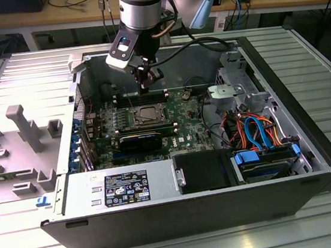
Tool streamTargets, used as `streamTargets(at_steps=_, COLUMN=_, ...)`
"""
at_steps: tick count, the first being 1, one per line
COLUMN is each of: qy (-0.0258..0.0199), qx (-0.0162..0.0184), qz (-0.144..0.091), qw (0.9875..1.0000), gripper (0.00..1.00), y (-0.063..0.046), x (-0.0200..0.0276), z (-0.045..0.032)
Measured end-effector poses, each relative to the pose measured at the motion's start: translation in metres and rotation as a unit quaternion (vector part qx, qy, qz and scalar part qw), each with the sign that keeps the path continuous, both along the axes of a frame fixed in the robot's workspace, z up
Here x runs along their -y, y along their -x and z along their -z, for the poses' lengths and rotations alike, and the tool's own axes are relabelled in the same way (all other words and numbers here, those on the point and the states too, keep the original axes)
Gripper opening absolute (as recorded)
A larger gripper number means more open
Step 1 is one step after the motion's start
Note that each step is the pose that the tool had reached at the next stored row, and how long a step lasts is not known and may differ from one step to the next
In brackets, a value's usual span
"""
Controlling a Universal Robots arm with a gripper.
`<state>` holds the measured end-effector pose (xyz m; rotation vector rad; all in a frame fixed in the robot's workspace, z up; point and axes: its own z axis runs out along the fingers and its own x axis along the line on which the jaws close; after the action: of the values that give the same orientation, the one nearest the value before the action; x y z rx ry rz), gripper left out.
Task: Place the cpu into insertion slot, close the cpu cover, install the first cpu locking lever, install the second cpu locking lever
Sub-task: 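Install the first cpu locking lever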
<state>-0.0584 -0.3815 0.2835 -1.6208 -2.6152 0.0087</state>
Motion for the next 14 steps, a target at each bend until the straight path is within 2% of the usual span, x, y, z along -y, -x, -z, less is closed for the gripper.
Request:
streamTargets(at_steps=10, qy=0.0000, qx=0.0000, qz=0.000, qw=1.0000, gripper=0.11, y=0.0000, x=0.0000, z=0.0000)
streamTargets(at_steps=14, qy=-0.0001, qx=0.0000, qz=-0.015, qw=0.9999, gripper=0.11, y=0.0000, x=0.0000, z=0.0000)
